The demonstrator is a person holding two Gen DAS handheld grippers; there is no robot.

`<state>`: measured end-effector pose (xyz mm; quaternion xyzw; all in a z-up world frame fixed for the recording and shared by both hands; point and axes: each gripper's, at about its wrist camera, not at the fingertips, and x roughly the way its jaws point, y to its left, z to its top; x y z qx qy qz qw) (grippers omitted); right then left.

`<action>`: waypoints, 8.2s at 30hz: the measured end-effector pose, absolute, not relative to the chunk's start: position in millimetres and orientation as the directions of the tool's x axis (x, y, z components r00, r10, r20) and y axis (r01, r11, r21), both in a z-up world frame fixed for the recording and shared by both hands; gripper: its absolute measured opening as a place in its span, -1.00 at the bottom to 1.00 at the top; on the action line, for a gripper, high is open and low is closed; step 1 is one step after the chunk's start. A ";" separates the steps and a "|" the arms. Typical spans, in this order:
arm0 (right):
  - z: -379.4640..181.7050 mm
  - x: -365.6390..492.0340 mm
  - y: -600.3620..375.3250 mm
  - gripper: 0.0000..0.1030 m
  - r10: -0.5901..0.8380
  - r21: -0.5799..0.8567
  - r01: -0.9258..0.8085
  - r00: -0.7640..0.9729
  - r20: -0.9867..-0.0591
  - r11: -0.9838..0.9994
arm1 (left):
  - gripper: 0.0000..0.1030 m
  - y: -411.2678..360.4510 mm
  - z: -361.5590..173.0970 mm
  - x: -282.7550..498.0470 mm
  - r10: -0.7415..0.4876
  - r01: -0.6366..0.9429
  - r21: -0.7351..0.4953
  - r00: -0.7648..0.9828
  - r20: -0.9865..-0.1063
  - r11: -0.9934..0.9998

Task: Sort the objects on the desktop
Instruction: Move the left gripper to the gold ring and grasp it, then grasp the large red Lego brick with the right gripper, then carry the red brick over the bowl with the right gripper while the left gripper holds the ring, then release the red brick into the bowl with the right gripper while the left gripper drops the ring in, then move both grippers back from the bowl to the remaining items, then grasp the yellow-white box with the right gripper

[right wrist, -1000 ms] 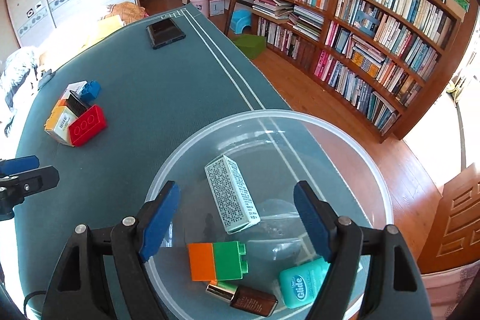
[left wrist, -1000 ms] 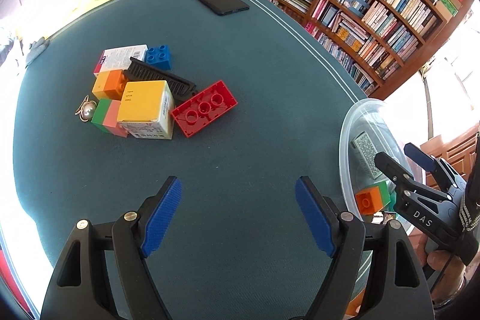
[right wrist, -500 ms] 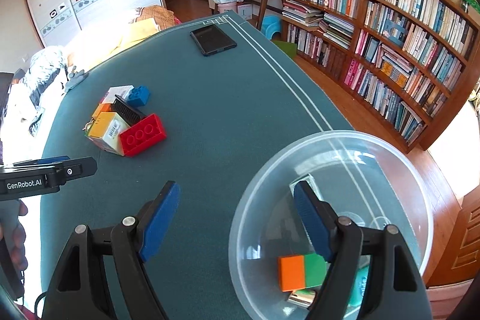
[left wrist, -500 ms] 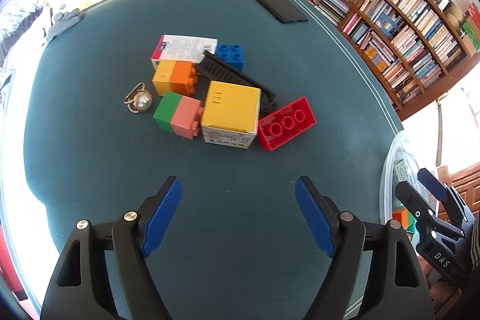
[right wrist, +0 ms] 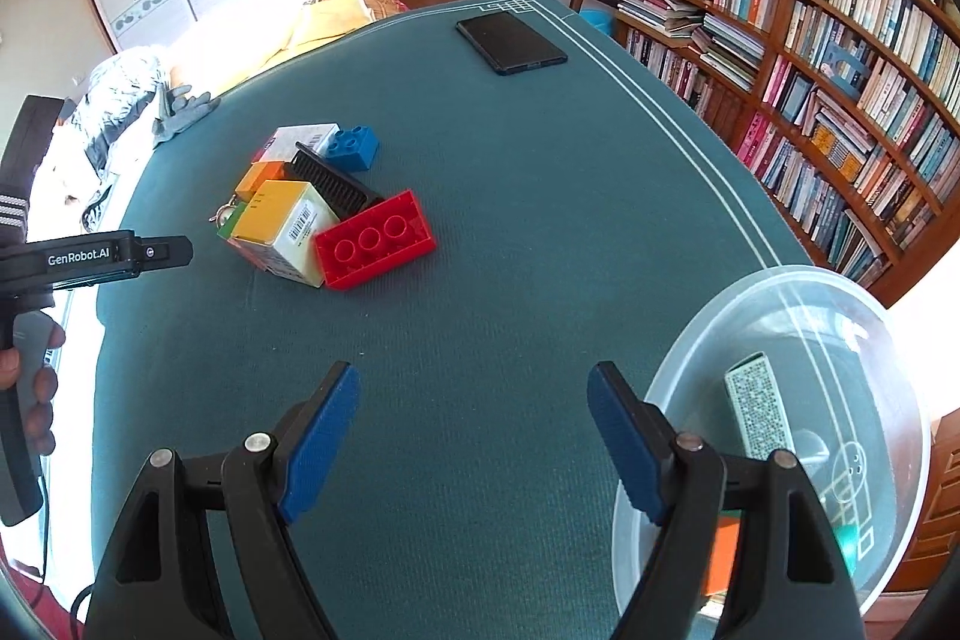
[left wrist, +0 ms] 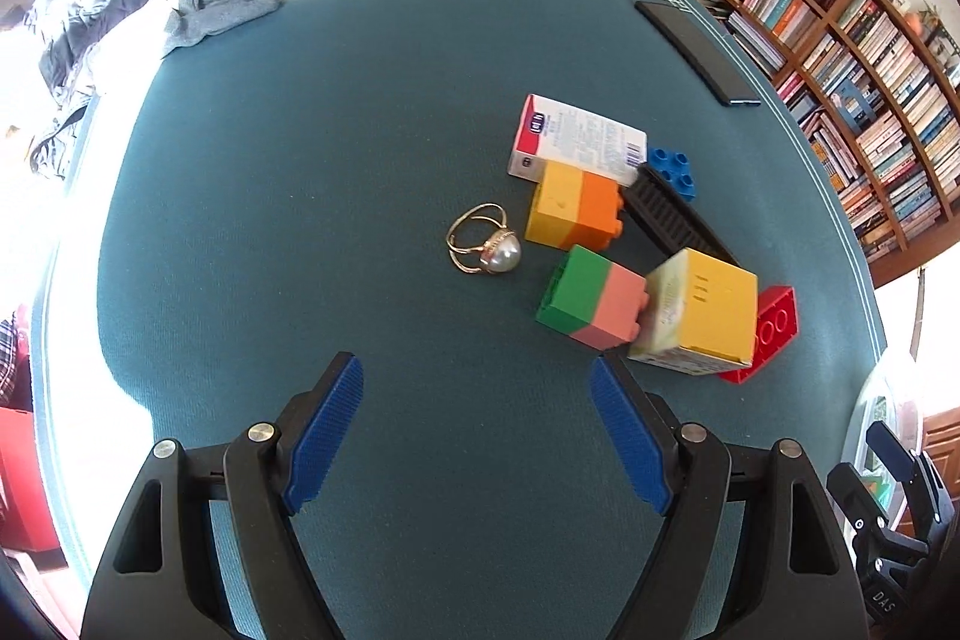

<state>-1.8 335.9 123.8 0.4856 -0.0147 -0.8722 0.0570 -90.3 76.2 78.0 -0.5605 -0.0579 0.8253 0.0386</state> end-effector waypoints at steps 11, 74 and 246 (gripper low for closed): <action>116.6 -14.7 323.2 0.59 -0.085 0.065 0.059 -0.498 -0.863 -0.996 | 0.58 72.8 60.3 -128.6 0.163 -0.045 -0.157 -0.363 -0.918 -0.987; 94.1 -59.3 275.2 0.39 -0.106 0.027 0.171 -0.475 -0.874 -0.985 | -0.24 79.0 63.6 -102.2 0.230 -0.224 -0.153 -0.377 -0.897 -0.963; 102.4 -88.4 242.5 0.33 -0.146 0.128 0.070 -0.477 -0.867 -0.989 | 0.32 51.7 44.6 -94.6 0.260 -0.114 -0.237 -0.278 -0.925 -0.965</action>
